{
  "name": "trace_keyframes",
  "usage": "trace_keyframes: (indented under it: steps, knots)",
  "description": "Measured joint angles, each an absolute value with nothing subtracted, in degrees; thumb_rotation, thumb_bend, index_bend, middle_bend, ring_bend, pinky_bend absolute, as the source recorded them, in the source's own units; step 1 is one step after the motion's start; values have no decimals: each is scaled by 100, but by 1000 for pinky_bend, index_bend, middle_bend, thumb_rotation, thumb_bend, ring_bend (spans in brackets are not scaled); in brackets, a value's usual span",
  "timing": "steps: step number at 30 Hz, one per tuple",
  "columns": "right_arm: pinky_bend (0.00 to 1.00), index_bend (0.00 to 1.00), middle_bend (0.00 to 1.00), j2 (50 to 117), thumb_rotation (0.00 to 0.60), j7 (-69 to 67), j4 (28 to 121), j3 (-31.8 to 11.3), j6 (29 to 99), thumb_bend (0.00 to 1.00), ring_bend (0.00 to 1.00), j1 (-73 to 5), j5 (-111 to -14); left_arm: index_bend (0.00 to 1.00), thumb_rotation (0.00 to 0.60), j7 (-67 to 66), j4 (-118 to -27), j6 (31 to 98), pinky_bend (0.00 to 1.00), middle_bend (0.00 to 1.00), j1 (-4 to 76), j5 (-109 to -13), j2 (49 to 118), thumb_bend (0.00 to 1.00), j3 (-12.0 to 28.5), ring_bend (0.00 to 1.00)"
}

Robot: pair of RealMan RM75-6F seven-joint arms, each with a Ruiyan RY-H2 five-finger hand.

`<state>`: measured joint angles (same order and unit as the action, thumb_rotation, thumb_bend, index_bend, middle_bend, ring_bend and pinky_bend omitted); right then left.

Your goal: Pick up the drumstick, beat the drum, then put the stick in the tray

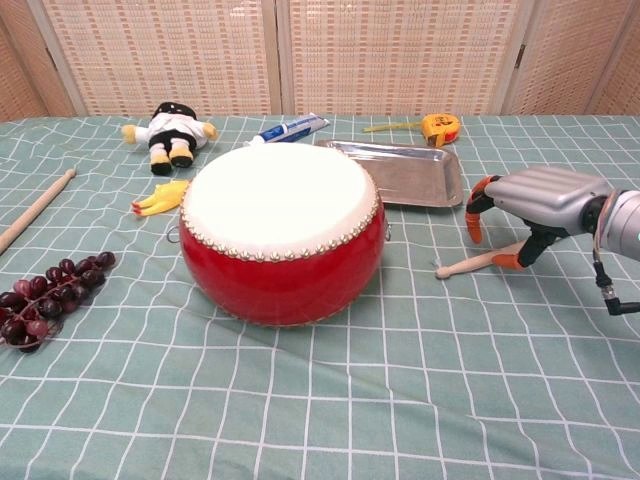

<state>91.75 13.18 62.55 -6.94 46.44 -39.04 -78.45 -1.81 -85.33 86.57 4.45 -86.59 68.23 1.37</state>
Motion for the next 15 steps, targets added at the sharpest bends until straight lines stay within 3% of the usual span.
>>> trace_keyframes:
  steps: [9,15]
  knots:
    - [187,476,245,9289,600,1311,6039,-599,4524,368,90,-3965,-7745,75,600,-126,-8455,8622,34,45,437,-8641,6856,271,136,53]
    - [188,557,245,9352,600,1303,5985,-561,4499,458,95,-3990,-7706,75,600,-98,-8422,8616,34,45,438,-8644,6867,272,141,54]
